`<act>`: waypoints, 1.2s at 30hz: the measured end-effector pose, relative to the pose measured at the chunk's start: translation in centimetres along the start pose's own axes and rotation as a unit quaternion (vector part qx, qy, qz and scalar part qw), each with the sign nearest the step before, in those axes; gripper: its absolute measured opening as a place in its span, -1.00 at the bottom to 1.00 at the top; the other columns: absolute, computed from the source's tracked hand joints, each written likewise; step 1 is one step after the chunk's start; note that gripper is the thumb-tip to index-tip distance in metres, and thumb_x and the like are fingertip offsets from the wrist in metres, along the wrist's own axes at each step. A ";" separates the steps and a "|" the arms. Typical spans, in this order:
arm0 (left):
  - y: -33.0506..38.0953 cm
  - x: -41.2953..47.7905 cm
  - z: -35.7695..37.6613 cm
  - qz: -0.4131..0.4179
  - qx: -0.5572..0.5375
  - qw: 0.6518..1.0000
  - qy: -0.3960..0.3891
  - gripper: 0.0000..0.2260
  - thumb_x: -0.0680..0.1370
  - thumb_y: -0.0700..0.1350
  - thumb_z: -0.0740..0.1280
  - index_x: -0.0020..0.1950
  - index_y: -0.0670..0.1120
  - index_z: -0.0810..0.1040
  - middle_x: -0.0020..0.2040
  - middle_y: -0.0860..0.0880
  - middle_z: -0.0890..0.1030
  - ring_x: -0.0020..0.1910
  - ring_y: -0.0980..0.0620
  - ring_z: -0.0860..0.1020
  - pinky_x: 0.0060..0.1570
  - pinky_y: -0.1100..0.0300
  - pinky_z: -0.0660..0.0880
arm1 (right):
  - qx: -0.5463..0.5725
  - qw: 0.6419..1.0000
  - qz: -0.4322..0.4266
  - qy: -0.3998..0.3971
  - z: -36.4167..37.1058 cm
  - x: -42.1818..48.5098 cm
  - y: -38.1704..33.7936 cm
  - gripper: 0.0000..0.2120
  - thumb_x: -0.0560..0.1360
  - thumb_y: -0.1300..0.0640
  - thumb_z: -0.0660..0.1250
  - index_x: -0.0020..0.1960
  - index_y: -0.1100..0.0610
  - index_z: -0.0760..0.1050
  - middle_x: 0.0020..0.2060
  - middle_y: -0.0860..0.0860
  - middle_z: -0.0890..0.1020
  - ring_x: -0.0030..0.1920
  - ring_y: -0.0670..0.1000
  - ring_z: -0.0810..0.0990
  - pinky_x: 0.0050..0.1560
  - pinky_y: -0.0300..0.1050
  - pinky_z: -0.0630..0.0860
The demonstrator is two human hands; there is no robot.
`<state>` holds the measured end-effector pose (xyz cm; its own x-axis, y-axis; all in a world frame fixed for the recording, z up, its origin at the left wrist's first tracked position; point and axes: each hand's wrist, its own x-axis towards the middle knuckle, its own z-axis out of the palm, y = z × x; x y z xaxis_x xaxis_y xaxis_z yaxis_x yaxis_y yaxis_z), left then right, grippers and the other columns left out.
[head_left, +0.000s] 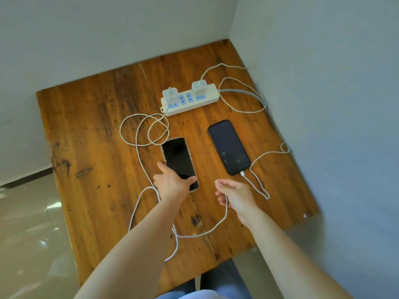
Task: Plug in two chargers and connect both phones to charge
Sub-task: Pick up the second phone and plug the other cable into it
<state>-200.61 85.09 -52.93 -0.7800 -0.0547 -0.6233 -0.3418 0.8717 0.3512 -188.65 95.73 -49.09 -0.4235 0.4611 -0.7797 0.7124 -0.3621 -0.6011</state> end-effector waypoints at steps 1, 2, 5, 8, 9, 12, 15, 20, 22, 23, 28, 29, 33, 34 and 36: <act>0.2 0.0 0.0 -0.010 -0.013 1.000 0.000 -0.02 0.29 0.07 0.56 0.51 -0.06 0.01 0.41 -0.24 0.28 0.32 -0.27 0.39 0.10 -0.09 0.51 | -0.001 1.000 0.001 -0.006 -0.4 0.0 0.0 -0.82 0.50 0.09 0.37 0.09 0.02 0.60 -0.16 0.05 0.67 -0.17 0.00 0.63 -0.20 -0.23 0.59; 0.2 -0.3 -0.1 -0.015 -0.025 1.000 -0.002 -0.08 0.32 0.04 0.55 0.49 -0.07 0.06 0.41 -0.22 0.30 0.29 -0.26 0.43 0.05 -0.07 0.54 | 0.000 1.000 0.002 -0.012 -0.8 -0.1 0.0 -0.82 0.49 0.09 0.37 0.10 0.02 0.60 -0.15 0.05 0.68 -0.17 0.00 0.62 -0.21 -0.23 0.58; 0.2 -1.5 -0.2 0.000 -0.104 0.994 -0.019 -0.43 0.46 -0.09 0.45 0.38 -0.13 0.27 0.32 -0.17 0.47 0.20 -0.20 0.53 -0.10 0.08 0.57 | 0.001 1.000 -0.001 -0.024 -2.1 -0.4 -0.6 -0.82 0.51 0.11 0.35 0.10 0.04 0.60 -0.14 0.07 0.67 -0.16 0.01 0.61 -0.19 -0.21 0.58; 0.9 -3.1 -1.4 -0.023 -0.193 0.979 -0.057 -0.62 0.52 -0.12 0.37 0.30 -0.17 0.41 0.23 -0.14 0.56 0.16 -0.17 0.56 -0.06 0.12 0.55 | -0.012 0.999 -0.009 -0.036 -3.3 -0.9 -2.0 -0.84 0.55 0.15 0.30 0.09 0.06 0.59 -0.12 0.09 0.66 -0.13 0.04 0.62 -0.13 -0.17 0.59; 1.3 -3.6 -2.1 -0.047 -0.236 0.967 -0.086 -0.63 0.52 -0.12 0.38 0.29 -0.18 0.43 0.20 -0.15 0.58 0.12 -0.16 0.58 -0.03 0.09 0.58 | -0.016 0.999 -0.013 -0.041 -3.6 -1.2 -2.6 -0.85 0.55 0.15 0.30 0.07 0.08 0.60 -0.12 0.10 0.66 -0.12 0.05 0.63 -0.11 -0.16 0.60; 2.6 -5.3 -5.1 -0.140 -0.395 0.892 -0.168 -0.72 0.48 -0.19 0.42 0.14 -0.21 0.49 -0.02 -0.18 0.62 -0.15 -0.07 0.65 -0.32 0.16 0.63 | -0.033 0.997 -0.047 -0.054 -4.5 -2.4 -4.4 -0.87 0.54 0.13 0.32 -0.03 0.13 0.63 -0.16 0.10 0.69 -0.15 0.05 0.66 -0.12 -0.15 0.61; 2.7 -7.1 -8.2 -0.185 -0.488 0.827 -0.210 -0.69 0.46 -0.26 0.43 0.15 -0.20 0.44 -0.05 -0.22 0.61 -0.26 -0.05 0.65 -0.49 0.22 0.58 | -0.048 0.992 -0.091 -0.077 -4.8 -4.2 -6.5 -0.87 0.52 0.12 0.34 -0.07 0.15 0.64 -0.20 0.08 0.70 -0.18 0.03 0.67 -0.15 -0.15 0.62; 2.1 -8.7 -11.7 -0.161 -0.558 0.781 -0.230 -0.56 0.48 -0.31 0.37 0.32 -0.16 0.33 0.00 -0.29 0.64 -0.24 -0.09 0.69 -0.41 0.19 0.62 | -0.078 0.973 -0.170 -0.133 -3.9 -6.9 -9.6 -0.82 0.49 0.06 0.38 -0.14 0.15 0.67 -0.26 0.06 0.71 -0.22 0.00 0.68 -0.21 -0.20 0.60; 2.3 -8.9 -13.1 -0.147 -0.584 0.766 -0.226 -0.55 0.49 -0.32 0.34 0.35 -0.16 0.31 0.00 -0.31 0.65 -0.20 -0.12 0.70 -0.48 0.20 0.58 | -0.103 0.964 -0.193 -0.150 -3.1 -7.8 -10.6 -0.78 0.47 0.01 0.39 -0.19 0.16 0.68 -0.28 0.06 0.71 -0.23 0.00 0.69 -0.20 -0.20 0.60; 2.4 -8.9 -13.6 -0.143 -0.592 0.762 -0.220 -0.55 0.49 -0.32 0.34 0.34 -0.16 0.32 -0.02 -0.31 0.66 -0.18 -0.13 0.70 -0.50 0.21 0.57 | -0.114 0.960 -0.202 -0.158 -2.6 -8.2 -11.0 -0.76 0.46 -0.01 0.40 -0.21 0.15 0.67 -0.30 0.05 0.70 -0.24 0.00 0.69 -0.21 -0.20 0.60; 2.7 -9.2 -16.0 -0.118 -0.609 0.760 -0.194 -0.59 0.49 -0.27 0.36 0.30 -0.14 0.33 -0.15 -0.27 0.70 -0.21 -0.10 0.70 -0.50 0.23 0.56 | -0.129 0.942 -0.233 -0.204 -0.5 -9.9 -12.7 -0.81 0.50 0.07 0.37 -0.18 0.14 0.68 -0.33 0.01 0.70 -0.25 -0.03 0.69 -0.24 -0.24 0.59; 2.6 -9.3 -16.4 -0.111 -0.610 0.760 -0.192 -0.58 0.49 -0.27 0.36 0.31 -0.14 0.33 -0.08 -0.26 0.69 -0.19 -0.10 0.70 -0.48 0.23 0.57 | -0.127 0.941 -0.235 -0.206 -0.1 -10.2 -12.9 -0.81 0.51 0.09 0.35 -0.18 0.13 0.68 -0.33 0.00 0.70 -0.26 -0.03 0.69 -0.24 -0.23 0.60; 2.2 -9.4 -17.3 -0.095 -0.621 0.754 -0.194 -0.53 0.49 -0.27 0.38 0.36 -0.12 0.32 0.05 -0.25 0.66 -0.13 -0.12 0.70 -0.50 0.24 0.55 | -0.118 0.948 -0.235 -0.181 1.2 -10.9 -13.2 -0.80 0.52 0.08 0.34 -0.22 0.12 0.66 -0.37 -0.02 0.68 -0.28 -0.03 0.67 -0.26 -0.24 0.59; 2.2 -9.5 -17.5 -0.093 -0.624 0.751 -0.195 -0.51 0.48 -0.28 0.38 0.37 -0.12 0.31 0.06 -0.25 0.66 -0.12 -0.13 0.70 -0.51 0.24 0.55 | -0.120 0.949 -0.233 -0.175 1.4 -11.1 -13.2 -0.79 0.52 0.07 0.34 -0.21 0.13 0.66 -0.38 -0.02 0.67 -0.28 -0.03 0.67 -0.26 -0.24 0.58; 2.1 -9.6 -17.6 -0.091 -0.624 0.752 -0.193 -0.50 0.48 -0.28 0.38 0.38 -0.12 0.31 0.06 -0.25 0.65 -0.12 -0.13 0.69 -0.52 0.25 0.54 | -0.123 0.950 -0.231 -0.168 1.7 -11.2 -13.1 -0.78 0.52 0.06 0.33 -0.21 0.14 0.65 -0.39 -0.02 0.66 -0.28 -0.03 0.67 -0.28 -0.24 0.58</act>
<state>-203.06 78.87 -33.90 -0.5329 0.2367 -0.8124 -0.8379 -0.2815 0.4676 -194.16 93.90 -32.75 -0.8480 0.2251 -0.4798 0.4994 0.0362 -0.8656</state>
